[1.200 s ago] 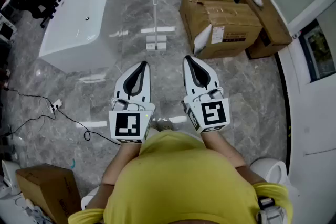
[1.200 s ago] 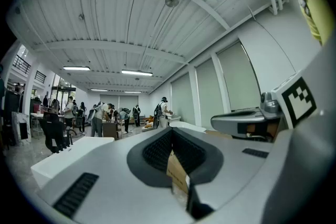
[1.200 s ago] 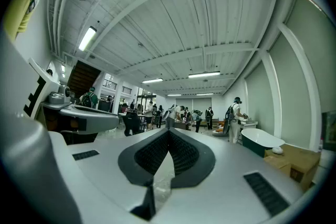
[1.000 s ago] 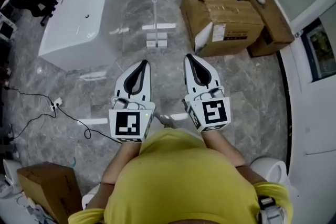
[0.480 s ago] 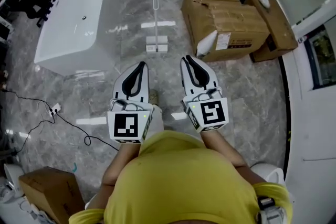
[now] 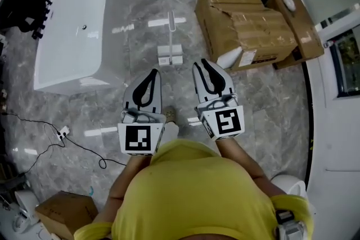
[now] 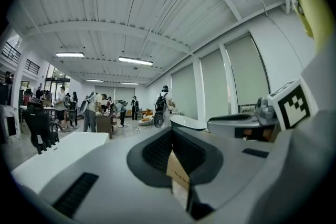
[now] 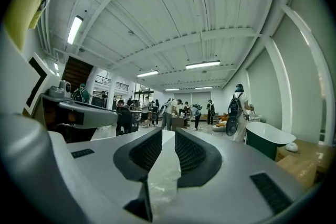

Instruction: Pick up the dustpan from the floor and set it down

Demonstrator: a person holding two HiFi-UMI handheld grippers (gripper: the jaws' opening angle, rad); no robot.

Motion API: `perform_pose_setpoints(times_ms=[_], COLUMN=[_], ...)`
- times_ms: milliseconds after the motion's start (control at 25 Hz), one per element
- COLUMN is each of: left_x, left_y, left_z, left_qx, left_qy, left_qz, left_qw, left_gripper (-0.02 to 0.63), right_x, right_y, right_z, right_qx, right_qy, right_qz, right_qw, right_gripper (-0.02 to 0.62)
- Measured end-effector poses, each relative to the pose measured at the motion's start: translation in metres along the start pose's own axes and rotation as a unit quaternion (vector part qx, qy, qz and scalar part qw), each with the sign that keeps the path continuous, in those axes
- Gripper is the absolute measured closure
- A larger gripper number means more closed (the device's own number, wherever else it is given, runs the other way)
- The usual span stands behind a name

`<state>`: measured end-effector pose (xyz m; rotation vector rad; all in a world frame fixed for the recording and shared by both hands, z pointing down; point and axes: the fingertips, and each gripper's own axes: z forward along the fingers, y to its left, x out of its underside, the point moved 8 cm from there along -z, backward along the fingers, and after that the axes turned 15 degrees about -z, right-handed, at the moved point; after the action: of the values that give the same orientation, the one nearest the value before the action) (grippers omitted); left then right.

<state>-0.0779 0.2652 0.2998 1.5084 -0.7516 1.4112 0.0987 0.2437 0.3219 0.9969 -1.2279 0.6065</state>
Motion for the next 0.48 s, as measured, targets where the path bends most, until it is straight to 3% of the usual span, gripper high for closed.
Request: perform_pose_setpoints(times_ms=[480], left_x=[-0.003], left_y=[0.066], left_z=[0.067], left_qx=[0.043], left_qy=[0.04], left_qz=[-0.033], left_qw=[0.9977], left_gripper=[0.603], right_x=[0.004], right_y=[-0.005], right_z=[0.091], right_qx=[0.005], right_qy=[0.015], right_qz=[-0.01], right_qw=[1.0], right_gripper=[0.509])
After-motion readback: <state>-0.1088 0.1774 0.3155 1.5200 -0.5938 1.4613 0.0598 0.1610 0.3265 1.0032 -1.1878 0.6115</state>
